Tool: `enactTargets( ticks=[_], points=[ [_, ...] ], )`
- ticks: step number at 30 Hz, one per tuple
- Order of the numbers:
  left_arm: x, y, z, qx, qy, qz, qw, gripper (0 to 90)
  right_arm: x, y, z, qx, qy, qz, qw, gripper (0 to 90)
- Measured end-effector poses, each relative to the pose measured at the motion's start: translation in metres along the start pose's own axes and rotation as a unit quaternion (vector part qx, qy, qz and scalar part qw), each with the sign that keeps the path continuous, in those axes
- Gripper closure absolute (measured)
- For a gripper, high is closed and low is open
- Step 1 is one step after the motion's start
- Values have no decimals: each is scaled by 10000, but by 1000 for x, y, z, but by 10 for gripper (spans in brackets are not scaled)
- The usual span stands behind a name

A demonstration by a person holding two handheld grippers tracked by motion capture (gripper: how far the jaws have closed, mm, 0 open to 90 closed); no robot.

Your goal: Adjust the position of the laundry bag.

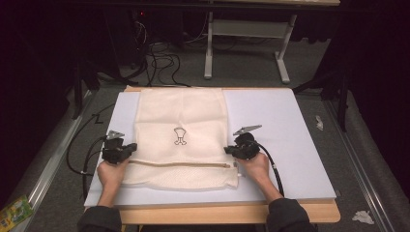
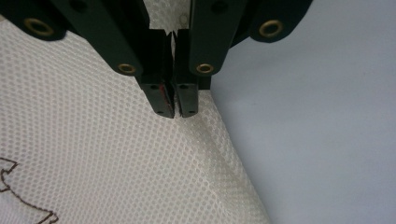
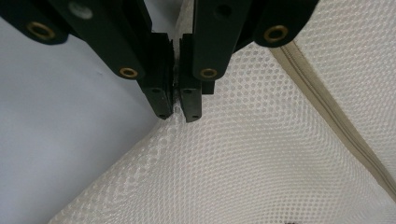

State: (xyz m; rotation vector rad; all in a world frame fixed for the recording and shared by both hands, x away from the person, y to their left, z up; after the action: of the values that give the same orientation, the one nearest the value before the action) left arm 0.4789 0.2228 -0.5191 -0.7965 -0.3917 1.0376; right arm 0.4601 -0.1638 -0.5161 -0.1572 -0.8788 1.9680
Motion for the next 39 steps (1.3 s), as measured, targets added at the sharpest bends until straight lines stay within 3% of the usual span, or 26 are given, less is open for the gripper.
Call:
enactTargets(
  ticks=[8,10,22,27,39],
  points=[
    [-5,-6,3,-119,78,-60,9999,878,-2,-2,7,-97,27,-25,9999,878],
    [-8,-10,4,-143,79,-165,9997,878,-5,-3,12,-156,58,-43,9999,878],
    [-23,-21,-3,-281,224,-181,9992,879,-19,2,25,-285,174,-129,9994,878],
    [-34,-31,-4,-310,193,-461,9983,878,-29,6,33,-359,220,-261,9988,879],
    [-55,-47,-9,-434,378,-544,9969,877,-45,13,50,-468,340,-426,9974,878]
  ],
)
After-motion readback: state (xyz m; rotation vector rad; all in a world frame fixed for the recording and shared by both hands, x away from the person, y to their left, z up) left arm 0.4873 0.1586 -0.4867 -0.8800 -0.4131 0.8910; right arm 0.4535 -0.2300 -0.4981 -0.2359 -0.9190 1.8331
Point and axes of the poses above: each handheld gripper's, and its own axes: z roughly backward along the jaws, y roughly out of its underside, x roughly to its left, the point moved 7 cm from there along -z, roughly forward along the jaws, and after that the axes turned 6 degrees about -z, right-handed, at the moved point
